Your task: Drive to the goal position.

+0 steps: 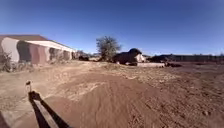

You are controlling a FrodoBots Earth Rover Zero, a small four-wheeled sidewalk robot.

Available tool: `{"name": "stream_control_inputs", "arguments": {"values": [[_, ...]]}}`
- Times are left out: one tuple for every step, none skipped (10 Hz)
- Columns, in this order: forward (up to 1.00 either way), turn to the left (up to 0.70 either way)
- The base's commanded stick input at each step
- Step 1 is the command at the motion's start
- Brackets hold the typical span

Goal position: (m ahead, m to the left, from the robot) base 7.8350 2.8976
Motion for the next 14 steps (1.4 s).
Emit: {"name": "stream_control_inputs", "arguments": {"values": [[0.50, 0.00], [0.50, 0.00], [0.50, 0.00], [0.50, 0.00], [0.50, 0.00], [0.50, 0.00], [0.50, 0.00], [0.50, 0.00], [0.50, 0.00], [0.50, 0.00], [0.50, 0.00], [0.50, 0.00], [0.50, 0.00], [0.50, 0.00]]}}
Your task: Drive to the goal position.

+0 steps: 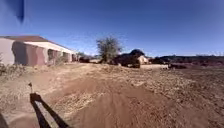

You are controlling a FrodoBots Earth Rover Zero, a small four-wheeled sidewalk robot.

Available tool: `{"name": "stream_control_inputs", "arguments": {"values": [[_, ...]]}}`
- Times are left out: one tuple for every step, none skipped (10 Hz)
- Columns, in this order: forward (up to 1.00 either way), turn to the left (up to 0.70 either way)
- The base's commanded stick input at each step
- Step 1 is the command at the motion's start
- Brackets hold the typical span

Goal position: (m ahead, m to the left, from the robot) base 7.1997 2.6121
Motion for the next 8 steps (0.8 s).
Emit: {"name": "stream_control_inputs", "arguments": {"values": [[0.50, 0.00], [0.50, 0.00], [0.50, 0.00], [0.50, 0.00], [0.50, 0.00], [0.50, 0.00], [0.50, 0.00], [0.50, 0.00]]}}
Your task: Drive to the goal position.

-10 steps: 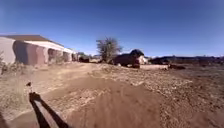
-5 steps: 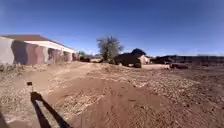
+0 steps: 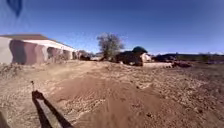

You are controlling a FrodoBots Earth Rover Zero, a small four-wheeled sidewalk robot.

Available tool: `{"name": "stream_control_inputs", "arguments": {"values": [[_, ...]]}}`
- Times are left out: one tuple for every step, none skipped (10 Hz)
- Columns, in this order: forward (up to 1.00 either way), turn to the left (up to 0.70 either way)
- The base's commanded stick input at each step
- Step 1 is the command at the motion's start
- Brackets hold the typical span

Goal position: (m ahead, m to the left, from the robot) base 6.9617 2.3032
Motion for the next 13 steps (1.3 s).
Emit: {"name": "stream_control_inputs", "arguments": {"values": [[0.50, 0.00], [0.50, 0.00], [0.50, 0.00], [0.50, 0.00], [0.50, 0.00], [0.50, 0.00], [0.50, 0.00], [0.50, 0.00], [0.50, 0.00], [0.50, 0.00], [0.50, 0.00], [0.50, 0.00], [0.50, 0.00]]}}
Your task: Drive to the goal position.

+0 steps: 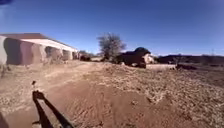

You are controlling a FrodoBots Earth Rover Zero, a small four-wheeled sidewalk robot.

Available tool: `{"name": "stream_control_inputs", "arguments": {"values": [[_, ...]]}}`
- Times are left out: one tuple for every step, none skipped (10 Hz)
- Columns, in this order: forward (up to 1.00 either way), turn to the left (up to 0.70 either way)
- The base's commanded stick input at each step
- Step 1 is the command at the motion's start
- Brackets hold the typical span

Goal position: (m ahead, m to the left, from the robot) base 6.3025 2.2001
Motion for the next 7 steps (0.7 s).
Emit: {"name": "stream_control_inputs", "arguments": {"values": [[0.50, 0.00], [0.50, 0.00], [0.50, 0.00], [0.50, 0.00], [0.50, 0.00], [0.50, 0.00], [0.50, 0.00]]}}
